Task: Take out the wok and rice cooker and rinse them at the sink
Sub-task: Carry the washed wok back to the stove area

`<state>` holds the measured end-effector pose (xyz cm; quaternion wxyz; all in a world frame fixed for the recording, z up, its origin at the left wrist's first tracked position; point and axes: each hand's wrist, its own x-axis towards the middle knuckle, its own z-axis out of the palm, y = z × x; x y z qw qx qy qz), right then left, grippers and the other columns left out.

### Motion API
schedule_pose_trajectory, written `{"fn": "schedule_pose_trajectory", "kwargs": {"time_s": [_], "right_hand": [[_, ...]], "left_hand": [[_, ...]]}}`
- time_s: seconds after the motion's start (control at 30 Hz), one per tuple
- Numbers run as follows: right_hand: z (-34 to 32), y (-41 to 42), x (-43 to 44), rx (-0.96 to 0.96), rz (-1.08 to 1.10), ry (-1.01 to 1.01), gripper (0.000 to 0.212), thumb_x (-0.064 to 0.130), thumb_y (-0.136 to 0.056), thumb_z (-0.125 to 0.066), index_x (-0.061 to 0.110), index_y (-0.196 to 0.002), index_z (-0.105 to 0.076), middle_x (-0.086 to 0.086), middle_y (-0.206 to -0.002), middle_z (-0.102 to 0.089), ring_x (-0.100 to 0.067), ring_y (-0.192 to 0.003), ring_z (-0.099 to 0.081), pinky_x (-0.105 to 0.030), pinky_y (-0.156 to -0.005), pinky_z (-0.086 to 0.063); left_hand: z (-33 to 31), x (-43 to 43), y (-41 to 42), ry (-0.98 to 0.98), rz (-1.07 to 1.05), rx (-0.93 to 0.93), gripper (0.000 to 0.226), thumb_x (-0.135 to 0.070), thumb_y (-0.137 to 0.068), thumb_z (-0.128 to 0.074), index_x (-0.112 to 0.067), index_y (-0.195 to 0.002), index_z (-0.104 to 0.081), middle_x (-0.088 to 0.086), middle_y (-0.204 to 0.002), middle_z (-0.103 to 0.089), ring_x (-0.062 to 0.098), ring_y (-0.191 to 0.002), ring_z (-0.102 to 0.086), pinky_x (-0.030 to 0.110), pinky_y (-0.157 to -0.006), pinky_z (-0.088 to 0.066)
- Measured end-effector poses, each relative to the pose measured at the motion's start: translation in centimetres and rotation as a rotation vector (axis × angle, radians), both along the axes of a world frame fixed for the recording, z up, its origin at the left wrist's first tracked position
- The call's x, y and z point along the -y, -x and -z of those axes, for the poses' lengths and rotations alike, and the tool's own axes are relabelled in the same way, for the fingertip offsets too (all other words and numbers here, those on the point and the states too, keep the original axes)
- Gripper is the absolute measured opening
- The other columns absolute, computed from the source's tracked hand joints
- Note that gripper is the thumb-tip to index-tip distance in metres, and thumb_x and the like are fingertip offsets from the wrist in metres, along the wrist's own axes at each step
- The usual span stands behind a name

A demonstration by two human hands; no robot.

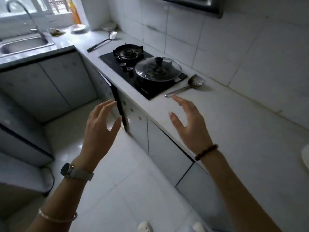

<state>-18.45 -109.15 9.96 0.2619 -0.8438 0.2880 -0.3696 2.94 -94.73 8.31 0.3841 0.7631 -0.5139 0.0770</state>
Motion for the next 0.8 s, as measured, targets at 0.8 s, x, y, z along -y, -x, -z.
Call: {"fn": "schedule_pose_trajectory", "kwargs": {"time_s": [0.8], "right_hand": [[-0.7,-32.3,2.1,0.017,-0.562,-0.032,0.046,0.026,-0.096,-0.054,0.018,-0.14,-0.045,0.004,-0.136,-0.051,-0.004,-0.126,-0.045,-0.023,-0.107,-0.038]], "left_hand": [[0.7,-7.0,-21.6,0.0,-0.552,-0.086,0.046,-0.023,-0.094,-0.057,-0.009,-0.137,-0.049,0.009,-0.137,-0.051,0.024,-0.13,-0.046,0.045,-0.108,-0.04]]}}
